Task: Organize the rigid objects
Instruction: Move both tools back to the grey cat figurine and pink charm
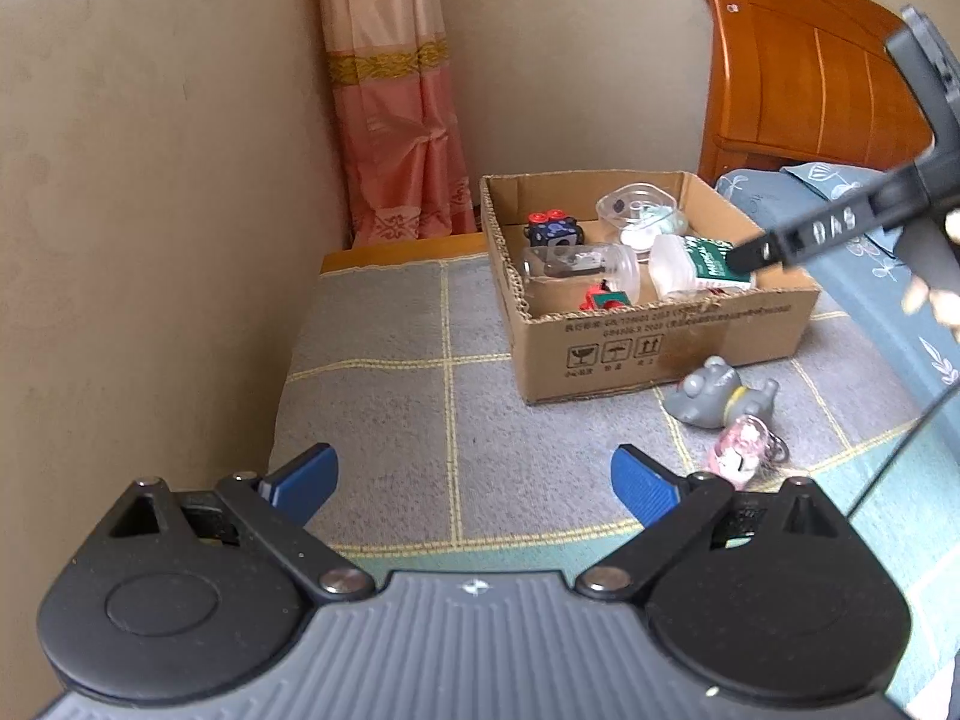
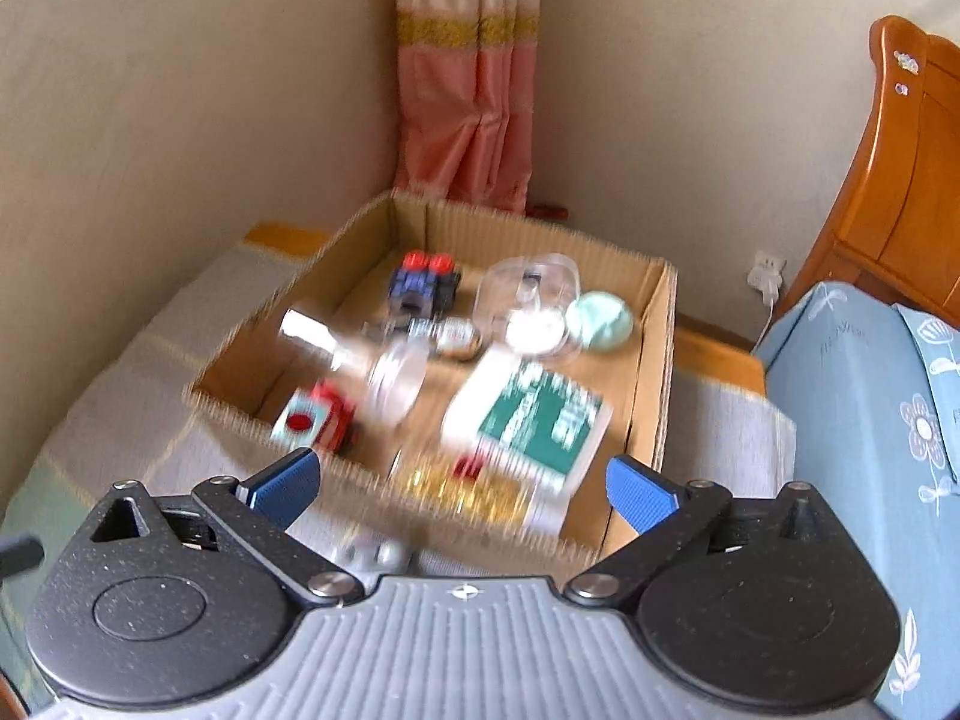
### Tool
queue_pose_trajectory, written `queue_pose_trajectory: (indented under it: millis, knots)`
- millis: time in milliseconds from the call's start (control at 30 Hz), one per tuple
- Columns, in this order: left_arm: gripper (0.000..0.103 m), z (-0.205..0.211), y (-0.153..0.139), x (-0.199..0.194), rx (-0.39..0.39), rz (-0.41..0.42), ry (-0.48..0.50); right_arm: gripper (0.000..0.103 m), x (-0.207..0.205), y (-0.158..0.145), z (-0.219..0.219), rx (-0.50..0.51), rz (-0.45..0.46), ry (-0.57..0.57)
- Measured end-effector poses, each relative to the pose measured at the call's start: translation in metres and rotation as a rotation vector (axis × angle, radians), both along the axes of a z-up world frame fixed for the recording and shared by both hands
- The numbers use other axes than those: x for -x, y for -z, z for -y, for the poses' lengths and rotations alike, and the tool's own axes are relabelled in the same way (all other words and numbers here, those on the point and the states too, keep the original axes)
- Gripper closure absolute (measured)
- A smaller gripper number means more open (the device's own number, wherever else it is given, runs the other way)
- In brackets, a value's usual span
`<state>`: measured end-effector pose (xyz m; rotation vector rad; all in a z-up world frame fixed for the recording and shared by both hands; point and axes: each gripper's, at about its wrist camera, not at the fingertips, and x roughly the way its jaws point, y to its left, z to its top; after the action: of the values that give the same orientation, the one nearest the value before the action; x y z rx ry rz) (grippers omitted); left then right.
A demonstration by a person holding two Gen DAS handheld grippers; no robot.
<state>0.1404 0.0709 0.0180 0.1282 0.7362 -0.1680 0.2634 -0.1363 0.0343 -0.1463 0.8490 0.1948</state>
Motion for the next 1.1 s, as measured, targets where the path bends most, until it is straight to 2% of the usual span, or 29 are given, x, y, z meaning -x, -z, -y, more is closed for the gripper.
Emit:
queue_pose_trajectory:
  millis: [167,500,733,1100]
  knots:
    - [0.006,-0.002,0.001,0.005,0.015,-0.003,0.003,0.0,0.014,0.017,-0.01,-0.036,-0.081,0.0]
    - [0.006,-0.017,0.011,0.007,0.037,-0.034,-0.019,0.0,0.004,0.07,-0.037,-0.012,-0.224,0.076]
    - [0.006,-0.021,0.018,0.005,0.04,-0.056,-0.025,0.0,-0.007,0.091,-0.033,-0.001,-0.224,0.181]
    - [0.006,-0.012,0.025,-0.001,0.025,-0.086,0.013,0.0,0.016,0.091,0.01,-0.067,-0.222,0.189]
